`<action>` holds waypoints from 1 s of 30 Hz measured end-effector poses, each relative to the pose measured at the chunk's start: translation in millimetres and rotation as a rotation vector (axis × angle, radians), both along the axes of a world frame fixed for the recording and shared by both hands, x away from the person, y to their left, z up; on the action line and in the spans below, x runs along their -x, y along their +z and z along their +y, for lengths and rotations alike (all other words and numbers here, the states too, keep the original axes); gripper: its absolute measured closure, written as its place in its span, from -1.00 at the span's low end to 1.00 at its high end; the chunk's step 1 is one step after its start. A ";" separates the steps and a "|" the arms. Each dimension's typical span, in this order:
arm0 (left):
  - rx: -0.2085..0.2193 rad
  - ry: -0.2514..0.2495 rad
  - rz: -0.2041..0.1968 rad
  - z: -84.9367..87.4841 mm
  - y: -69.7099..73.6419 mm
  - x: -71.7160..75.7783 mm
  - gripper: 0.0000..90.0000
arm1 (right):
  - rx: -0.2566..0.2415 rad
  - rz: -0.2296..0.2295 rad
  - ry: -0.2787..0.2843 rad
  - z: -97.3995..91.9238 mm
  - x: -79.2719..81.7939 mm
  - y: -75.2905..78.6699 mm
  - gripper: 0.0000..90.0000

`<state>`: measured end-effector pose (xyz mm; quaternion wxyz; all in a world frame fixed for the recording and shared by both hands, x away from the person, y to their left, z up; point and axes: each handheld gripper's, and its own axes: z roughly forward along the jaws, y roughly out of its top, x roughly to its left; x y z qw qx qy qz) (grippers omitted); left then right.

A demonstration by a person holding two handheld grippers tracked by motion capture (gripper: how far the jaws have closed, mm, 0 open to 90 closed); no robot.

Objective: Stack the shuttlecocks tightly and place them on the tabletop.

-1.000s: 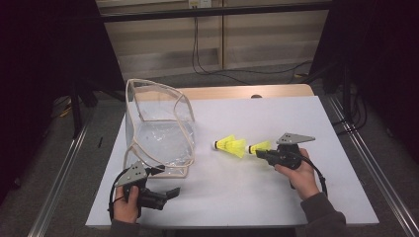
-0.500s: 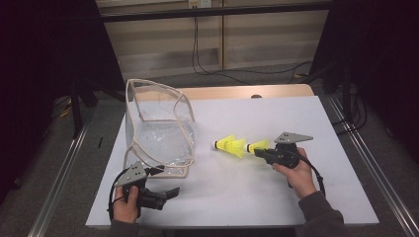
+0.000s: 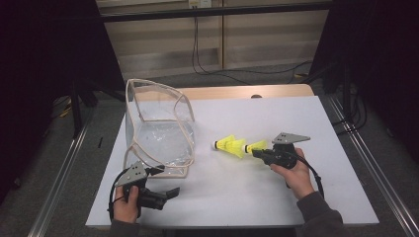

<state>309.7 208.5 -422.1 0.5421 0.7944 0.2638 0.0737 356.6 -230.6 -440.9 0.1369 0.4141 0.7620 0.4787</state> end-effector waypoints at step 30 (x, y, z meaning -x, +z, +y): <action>-0.001 0.001 0.002 2.8 0.0 3.3 -0.93 | -0.009 -0.010 -0.007 13.4 -3.6 -2.4 0.96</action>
